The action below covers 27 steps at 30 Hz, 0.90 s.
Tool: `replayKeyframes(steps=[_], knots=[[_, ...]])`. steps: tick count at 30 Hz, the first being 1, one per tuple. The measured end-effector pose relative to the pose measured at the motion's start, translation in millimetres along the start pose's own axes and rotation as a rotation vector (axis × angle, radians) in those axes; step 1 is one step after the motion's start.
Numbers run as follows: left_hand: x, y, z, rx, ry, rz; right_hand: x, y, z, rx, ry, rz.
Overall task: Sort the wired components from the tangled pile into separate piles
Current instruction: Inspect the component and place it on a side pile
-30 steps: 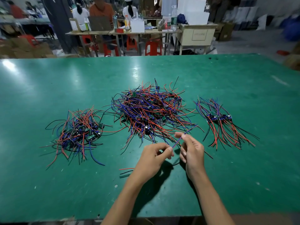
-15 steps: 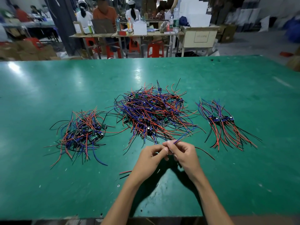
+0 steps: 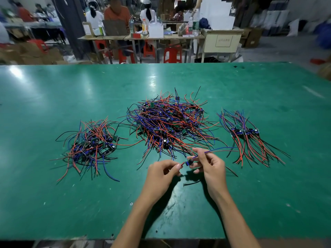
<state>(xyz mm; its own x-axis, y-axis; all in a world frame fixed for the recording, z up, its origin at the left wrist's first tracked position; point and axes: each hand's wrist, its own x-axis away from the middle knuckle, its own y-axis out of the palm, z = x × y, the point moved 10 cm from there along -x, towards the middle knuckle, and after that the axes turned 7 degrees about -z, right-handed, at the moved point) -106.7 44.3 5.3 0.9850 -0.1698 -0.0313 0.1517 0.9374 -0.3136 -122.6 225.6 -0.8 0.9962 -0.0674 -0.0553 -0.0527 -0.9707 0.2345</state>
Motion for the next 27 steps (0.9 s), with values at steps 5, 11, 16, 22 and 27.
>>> replayKeyframes(steps=[5, 11, 16, 22, 27], knots=[[10, -18, 23, -0.131, 0.201, 0.239, -1, 2, -5, -0.035, -0.018, -0.104], [17, -18, 31, -0.193, 0.305, 0.307, -1, 1, -3, -0.081, 0.009, -0.123], [18, -21, 25, -0.25, 0.237, 0.327, -1, -14, -6, -0.061, -0.038, 0.068], [19, -18, 27, -0.477, 0.22, 0.353, 2, -24, -13, -0.02, -0.063, 0.22], [14, -21, 6, -0.291, 0.052, 0.316, -42, -67, -64, 0.25, -0.114, 0.35]])
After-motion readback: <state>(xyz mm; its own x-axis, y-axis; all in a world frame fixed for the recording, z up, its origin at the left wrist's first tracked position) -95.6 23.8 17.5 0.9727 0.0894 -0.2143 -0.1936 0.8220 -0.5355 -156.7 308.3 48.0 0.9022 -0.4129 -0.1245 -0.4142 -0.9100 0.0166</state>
